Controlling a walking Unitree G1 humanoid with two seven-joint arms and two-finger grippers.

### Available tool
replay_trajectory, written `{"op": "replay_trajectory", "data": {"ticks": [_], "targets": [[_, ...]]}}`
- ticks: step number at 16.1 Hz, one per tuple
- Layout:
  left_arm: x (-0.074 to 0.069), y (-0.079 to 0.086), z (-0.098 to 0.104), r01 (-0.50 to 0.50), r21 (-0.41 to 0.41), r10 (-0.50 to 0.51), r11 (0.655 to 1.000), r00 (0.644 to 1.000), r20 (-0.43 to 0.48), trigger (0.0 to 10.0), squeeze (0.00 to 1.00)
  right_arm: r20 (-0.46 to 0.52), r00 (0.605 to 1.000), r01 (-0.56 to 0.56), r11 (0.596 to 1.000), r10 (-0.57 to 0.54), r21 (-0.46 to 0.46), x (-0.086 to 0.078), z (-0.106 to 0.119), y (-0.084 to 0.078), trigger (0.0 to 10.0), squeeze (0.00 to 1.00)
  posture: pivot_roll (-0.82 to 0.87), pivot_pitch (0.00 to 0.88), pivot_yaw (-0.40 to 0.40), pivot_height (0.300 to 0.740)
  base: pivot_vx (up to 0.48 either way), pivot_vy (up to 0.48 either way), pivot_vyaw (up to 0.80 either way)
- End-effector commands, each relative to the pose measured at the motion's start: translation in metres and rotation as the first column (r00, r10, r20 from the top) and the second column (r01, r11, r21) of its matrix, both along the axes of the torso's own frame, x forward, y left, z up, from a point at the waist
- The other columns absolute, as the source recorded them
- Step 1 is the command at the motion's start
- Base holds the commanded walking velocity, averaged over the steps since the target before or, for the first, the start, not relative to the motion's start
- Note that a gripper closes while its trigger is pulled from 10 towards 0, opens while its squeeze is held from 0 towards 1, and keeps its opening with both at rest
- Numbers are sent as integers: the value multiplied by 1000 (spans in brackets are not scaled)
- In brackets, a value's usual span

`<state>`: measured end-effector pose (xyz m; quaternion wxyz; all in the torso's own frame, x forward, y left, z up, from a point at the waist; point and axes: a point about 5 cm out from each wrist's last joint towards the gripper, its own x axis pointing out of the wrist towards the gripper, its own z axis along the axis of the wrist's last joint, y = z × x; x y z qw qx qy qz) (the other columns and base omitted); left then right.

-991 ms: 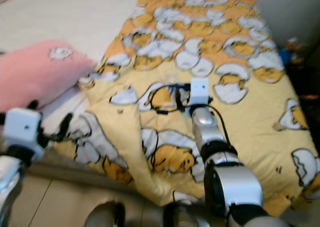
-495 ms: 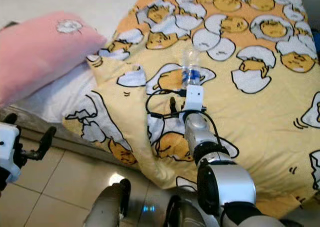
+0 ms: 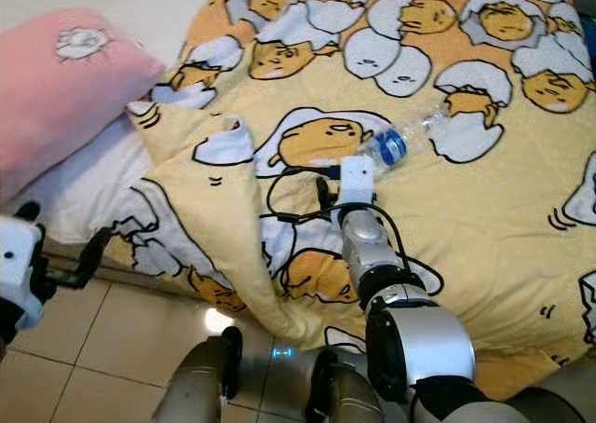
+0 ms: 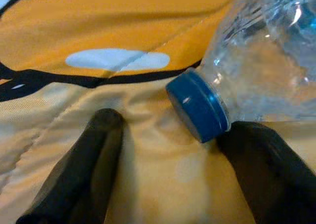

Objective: Clean up the room

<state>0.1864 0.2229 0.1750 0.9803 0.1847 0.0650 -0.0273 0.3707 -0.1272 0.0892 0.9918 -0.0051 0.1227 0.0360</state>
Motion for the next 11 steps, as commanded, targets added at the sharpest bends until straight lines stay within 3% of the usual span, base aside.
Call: {"op": "replay_trajectory", "data": {"ticks": [1, 7, 11], "targets": [[1, -1, -8, 16, -9, -17, 1000, 999, -39, 10000, 0, 40, 999, 7, 1000, -6, -8, 2, 5, 0, 0, 0, 443, 281, 14, 723, 0, 0, 0], [22, -11, -11, 56, -30, -56, 998, 998, -4, 10000, 0, 147, 989, 6, 989, -28, 149, 2, 15, 1, 0, 0, 383, 221, 6, 723, 0, 0, 0], [49, -22, -16, 87, -62, -85, 994, 996, 42, 10000, 0, 276, 960, -1, 986, -46, 166, 7, 37, -15, 0, 0, 287, 120, -9, 723, 0, 0, 0]]}}
